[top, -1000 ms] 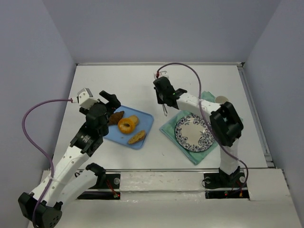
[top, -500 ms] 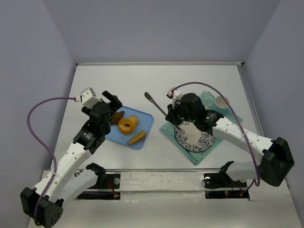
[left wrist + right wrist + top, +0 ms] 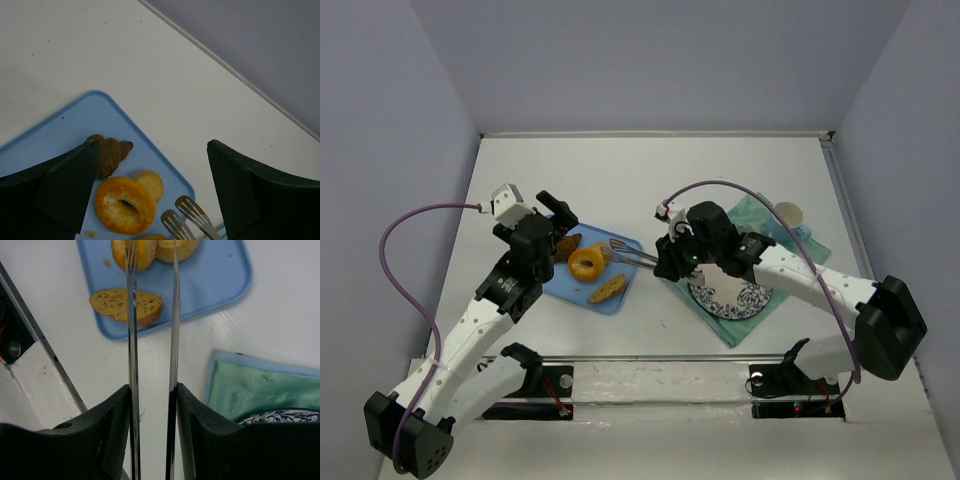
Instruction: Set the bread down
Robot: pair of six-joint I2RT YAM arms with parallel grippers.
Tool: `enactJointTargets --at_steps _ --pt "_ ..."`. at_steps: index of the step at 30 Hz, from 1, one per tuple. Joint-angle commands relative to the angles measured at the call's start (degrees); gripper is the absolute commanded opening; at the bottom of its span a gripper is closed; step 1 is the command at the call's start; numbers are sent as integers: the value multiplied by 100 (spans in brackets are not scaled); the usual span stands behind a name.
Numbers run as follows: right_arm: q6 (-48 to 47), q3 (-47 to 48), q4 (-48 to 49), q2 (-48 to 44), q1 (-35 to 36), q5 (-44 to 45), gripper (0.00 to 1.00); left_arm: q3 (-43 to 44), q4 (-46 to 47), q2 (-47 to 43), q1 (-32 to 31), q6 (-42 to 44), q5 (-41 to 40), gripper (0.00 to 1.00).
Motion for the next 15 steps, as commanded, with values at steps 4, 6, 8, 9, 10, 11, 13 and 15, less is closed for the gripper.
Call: enactJointTargets --at_steps 4,6,8,9,10,11,13,15 --pt "245 411 105 282 58 -264 49 91 141 -130 36 -83 -225 99" --pt "254 481 123 378 58 -237 49 91 150 -121 36 -83 -242 99" --pt "272 542 166 414 58 -254 50 91 150 -130 36 -83 -233 99" --pt "281 560 184 431 58 -281 51 91 150 -121 36 -83 -233 99" --pt "289 577 202 458 58 -333 51 91 150 -121 36 -83 -233 99" --pt "290 604 211 466 58 -369 51 91 150 -121 36 -83 -242 99" --pt "272 621 237 493 110 -439 51 91 150 -121 36 -83 -233 99" --pt "272 665 237 589 110 -483 51 91 150 -121 36 -83 -242 99"
